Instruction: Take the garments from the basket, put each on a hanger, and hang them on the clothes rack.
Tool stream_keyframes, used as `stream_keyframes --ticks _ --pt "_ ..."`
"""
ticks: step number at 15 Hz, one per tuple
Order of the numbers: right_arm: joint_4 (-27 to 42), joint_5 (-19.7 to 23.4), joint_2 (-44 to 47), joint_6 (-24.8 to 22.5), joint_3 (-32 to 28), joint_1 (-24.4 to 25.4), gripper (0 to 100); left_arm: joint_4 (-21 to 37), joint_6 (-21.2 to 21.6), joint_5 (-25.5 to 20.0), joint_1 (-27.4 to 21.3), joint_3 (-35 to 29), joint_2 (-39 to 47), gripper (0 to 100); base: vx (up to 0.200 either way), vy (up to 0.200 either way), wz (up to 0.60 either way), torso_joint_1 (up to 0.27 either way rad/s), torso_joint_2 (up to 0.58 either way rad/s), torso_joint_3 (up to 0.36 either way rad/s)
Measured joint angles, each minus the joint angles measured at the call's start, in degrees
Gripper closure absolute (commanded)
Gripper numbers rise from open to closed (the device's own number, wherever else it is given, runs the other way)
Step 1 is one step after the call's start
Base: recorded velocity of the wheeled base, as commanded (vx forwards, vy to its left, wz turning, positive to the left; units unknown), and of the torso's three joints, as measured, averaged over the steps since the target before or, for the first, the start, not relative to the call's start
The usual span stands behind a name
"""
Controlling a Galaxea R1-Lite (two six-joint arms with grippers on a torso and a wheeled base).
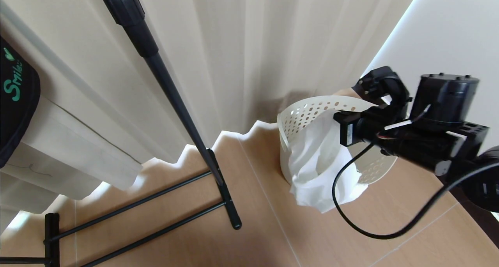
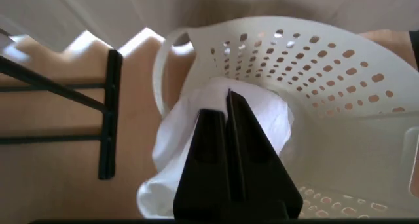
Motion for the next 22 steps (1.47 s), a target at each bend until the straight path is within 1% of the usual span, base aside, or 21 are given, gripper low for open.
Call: stream_keyframes --ticks 2,5,8,20,22 --pt "-0.83 -0.18 -5.81 1.01 2.82 2.84 100 0.00 -0.01 0.00 0.02 0.00 0.00 0 0.000 0.000 0.00 0.000 0.00 0.000" --pt "-1.02 -0.35 -12.37 1.07 5.44 6.19 100 0.00 -0.01 -0.09 0.02 0.00 0.00 0 0.000 0.000 0.00 0.000 0.00 0.000" --pt "-0.96 -0.40 -16.15 0.96 6.79 7.19 100 0.02 -0.01 -0.09 0.00 0.00 0.00 0 0.000 0.000 0.00 0.001 0.00 0.017" --pt "-1.02 -0.22 -18.46 1.07 9.09 7.30 100 0.00 -0.17 0.16 0.02 0.00 0.00 0 0.000 0.000 0.00 0.003 0.00 0.187" --pt "-0.99 -0.21 -18.58 1.05 9.20 7.28 100 0.09 -0.15 0.18 0.00 0.00 0.00 0 0.000 0.000 0.00 0.007 -0.14 0.027"
